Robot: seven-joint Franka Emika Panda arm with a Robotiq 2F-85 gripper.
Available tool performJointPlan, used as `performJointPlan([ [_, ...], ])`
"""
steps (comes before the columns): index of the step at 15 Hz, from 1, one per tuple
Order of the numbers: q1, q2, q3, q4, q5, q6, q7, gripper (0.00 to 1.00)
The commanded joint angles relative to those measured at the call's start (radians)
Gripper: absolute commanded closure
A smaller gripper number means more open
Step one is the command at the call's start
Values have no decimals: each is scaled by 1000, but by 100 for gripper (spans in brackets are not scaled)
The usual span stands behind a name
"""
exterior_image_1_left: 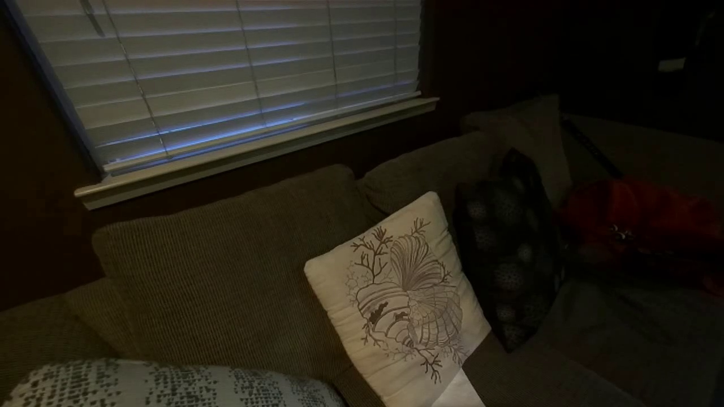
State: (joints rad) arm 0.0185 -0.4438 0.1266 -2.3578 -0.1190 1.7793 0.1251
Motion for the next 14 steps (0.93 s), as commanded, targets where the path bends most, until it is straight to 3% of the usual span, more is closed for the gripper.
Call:
performJointPlan([
  [1,-29,115,-18,67,11,55,133,0],
  [8,-45,367,-13,200,-70,355,349,0],
  [10,-33,437,-20,249,-97,389,387,0],
  [11,-25,354,-36,172,-62,374,334,0],
  [14,-21,388,-42,188,-64,379,338,0],
])
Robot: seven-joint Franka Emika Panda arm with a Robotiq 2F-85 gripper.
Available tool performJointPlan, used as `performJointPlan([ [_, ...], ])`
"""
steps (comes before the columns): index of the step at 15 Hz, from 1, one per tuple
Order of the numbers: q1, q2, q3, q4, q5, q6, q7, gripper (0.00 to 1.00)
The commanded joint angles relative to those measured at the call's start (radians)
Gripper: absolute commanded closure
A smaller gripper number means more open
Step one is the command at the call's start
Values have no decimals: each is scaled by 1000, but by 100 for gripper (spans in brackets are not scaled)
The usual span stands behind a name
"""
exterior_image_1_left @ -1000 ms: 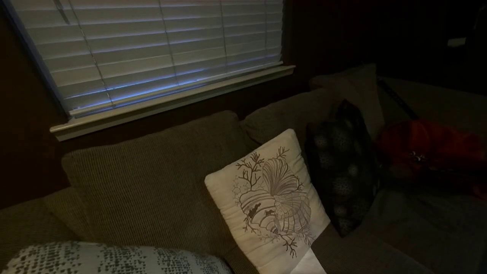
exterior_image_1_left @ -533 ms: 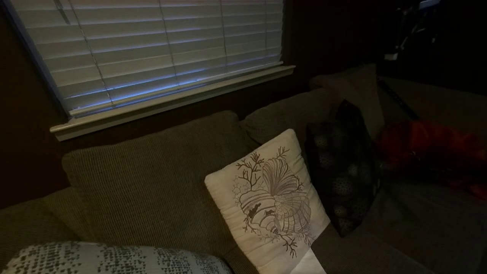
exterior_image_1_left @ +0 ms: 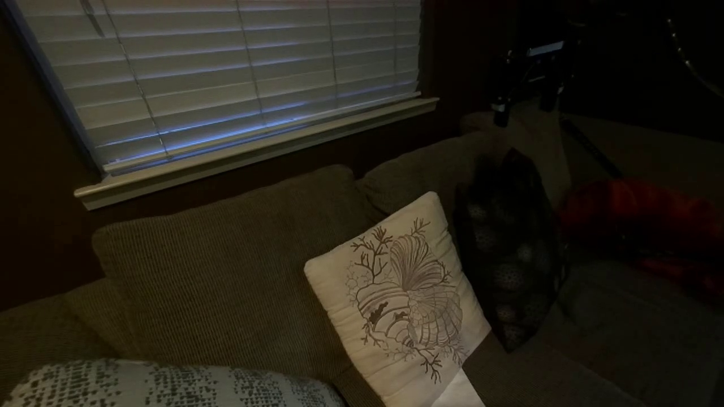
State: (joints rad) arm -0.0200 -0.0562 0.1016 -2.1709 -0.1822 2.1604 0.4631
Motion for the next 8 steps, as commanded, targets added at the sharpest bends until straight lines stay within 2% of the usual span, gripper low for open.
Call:
performJointPlan([
  [1,17,-5,-17,1,-1,-2,0,0],
  [4,16,-4,-17,-2,-2,12,-5,0],
  [8,42,106,-5,56,-22,67,-47,0],
])
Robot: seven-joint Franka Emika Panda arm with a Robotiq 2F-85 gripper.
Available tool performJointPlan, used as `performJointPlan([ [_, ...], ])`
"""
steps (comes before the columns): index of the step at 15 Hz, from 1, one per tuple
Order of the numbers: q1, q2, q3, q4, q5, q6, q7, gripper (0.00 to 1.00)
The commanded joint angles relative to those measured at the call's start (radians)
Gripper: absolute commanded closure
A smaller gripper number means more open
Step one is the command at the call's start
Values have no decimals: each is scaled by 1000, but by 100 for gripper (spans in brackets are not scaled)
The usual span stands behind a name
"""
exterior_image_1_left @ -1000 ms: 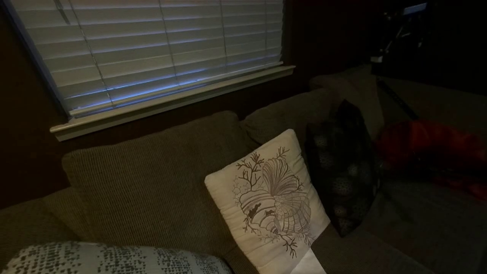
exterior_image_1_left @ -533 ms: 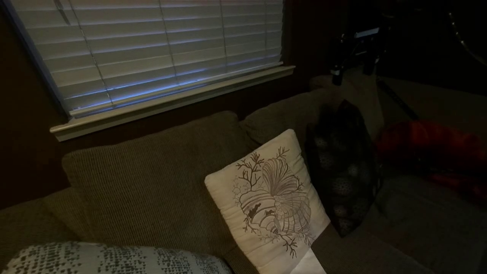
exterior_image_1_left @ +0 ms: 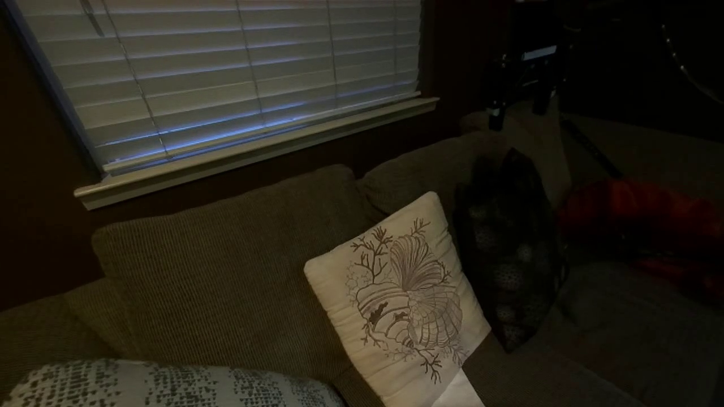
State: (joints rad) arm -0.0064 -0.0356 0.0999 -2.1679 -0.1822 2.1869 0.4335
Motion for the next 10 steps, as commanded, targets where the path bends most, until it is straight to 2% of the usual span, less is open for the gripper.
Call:
performJointPlan([
  [1,38,115,-2,69,-31,58,-14,0],
  [6,84,277,-31,167,-117,166,0,0],
  [10,115,411,-88,260,-167,269,4,0],
])
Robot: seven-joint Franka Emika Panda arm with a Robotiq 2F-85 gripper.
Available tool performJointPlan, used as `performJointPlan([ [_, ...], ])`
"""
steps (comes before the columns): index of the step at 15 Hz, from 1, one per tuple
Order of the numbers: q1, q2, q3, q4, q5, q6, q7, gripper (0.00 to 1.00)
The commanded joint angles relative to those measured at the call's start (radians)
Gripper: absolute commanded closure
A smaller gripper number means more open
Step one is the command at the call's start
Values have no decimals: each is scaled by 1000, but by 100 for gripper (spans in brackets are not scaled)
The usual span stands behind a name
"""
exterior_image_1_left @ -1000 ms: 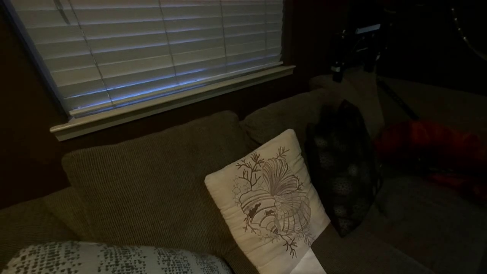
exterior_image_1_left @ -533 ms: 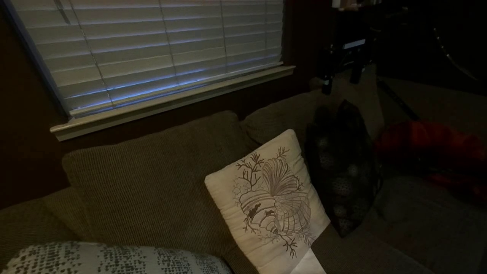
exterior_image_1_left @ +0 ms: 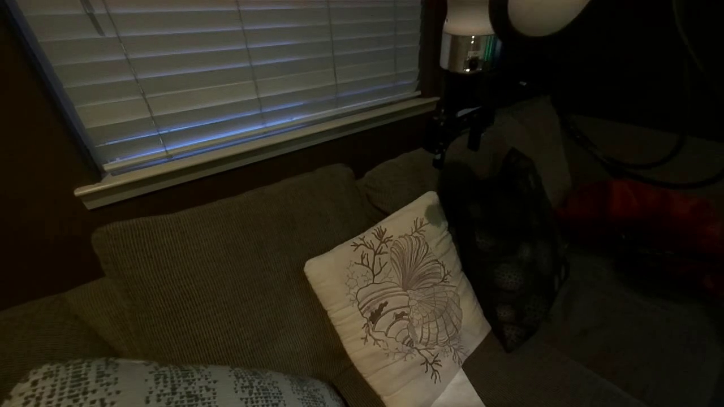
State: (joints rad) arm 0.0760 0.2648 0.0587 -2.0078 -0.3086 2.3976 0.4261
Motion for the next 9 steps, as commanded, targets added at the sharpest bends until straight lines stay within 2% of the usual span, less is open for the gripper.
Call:
performJointPlan([
  [1,39,143,-59,125,-29,81,14,0],
  [5,49,276,-83,239,70,147,20,0],
  [8,49,364,-77,329,188,114,44,0],
  [9,38,388,-57,354,229,99,0,0],
])
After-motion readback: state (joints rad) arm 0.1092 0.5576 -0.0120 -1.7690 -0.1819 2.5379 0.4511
